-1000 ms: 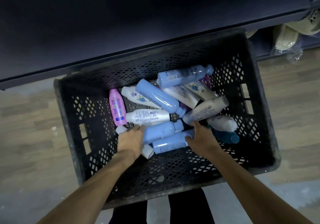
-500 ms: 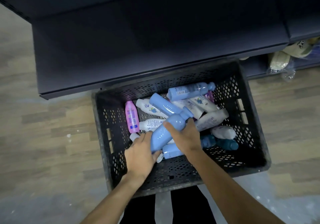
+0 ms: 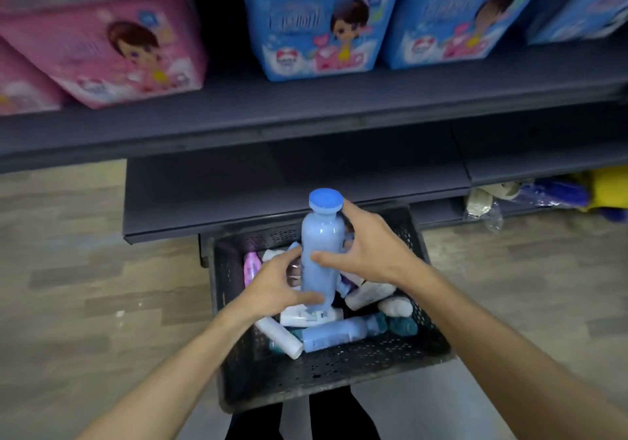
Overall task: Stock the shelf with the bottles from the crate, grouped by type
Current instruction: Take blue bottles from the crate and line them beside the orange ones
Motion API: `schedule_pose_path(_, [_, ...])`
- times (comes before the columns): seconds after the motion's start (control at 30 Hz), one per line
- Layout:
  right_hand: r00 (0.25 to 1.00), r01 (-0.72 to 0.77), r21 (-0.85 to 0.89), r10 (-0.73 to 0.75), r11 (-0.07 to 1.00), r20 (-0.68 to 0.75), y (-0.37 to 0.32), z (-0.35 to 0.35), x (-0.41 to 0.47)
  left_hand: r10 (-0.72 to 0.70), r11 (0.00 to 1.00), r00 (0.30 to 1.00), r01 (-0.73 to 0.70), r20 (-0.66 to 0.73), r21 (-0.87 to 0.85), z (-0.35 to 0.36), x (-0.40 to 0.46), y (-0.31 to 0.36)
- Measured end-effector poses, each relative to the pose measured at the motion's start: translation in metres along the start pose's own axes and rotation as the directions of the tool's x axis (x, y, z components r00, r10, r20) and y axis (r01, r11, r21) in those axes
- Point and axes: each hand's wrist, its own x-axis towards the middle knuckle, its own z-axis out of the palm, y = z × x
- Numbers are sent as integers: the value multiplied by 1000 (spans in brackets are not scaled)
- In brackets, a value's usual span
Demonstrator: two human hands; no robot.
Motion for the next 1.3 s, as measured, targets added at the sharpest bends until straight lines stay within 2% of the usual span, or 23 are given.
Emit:
schedule_pose_path(0.13, [997, 49, 3, -48, 999, -61, -36, -22, 1, 143, 985, 976, -125, -162, 117, -20, -4, 39])
schedule_pose_path(0.23, [977, 55, -34, -61, 998, -203, -60, -18, -9, 216, 970, 923, -165, -317, 179, -26, -16, 59])
schedule_pose_path(0.33, [936, 45, -124, -85, 991, -342, -82, 1, -22, 238, 953, 832, -101, -502, 286, -24, -30, 73])
schedule_pose_path(0.47, [918, 35, -66, -58, 997, -392, -104, 16, -26, 253, 927, 749, -6, -613, 375, -21, -45, 84])
schedule_pose_path(0.6, [917, 73, -107, -108, 992, -384, -120, 14, -21, 235, 920, 721, 51, -652, 388, -26, -55, 93])
schedule_pose_path(0.67, [916, 105, -131, -147, 986, -372, -128, 8, -19, 239, 928, 725, 25, -646, 372, -31, -61, 98])
schedule_pose_path(0.83, [907, 217, -243, -288, 945, -308, -153, -18, -18, 298, 953, 813, -224, -500, 203, -62, -75, 110])
schedule_pose_path(0.97, [885, 320, -257, -385, 912, -262, -183, -38, -19, 353, 934, 824, -335, -443, 121, -87, -84, 132])
schedule_pose_path(1.1, [843, 403, -283, -474, 870, -255, -219, -55, -22, 410, 909, 756, -381, -510, 167, -104, -94, 159])
schedule_pose_path(1.3, [754, 518, -301, -594, 800, -280, -281, -76, -33, 525, 851, 626, -374, -577, 369, -139, -131, 215])
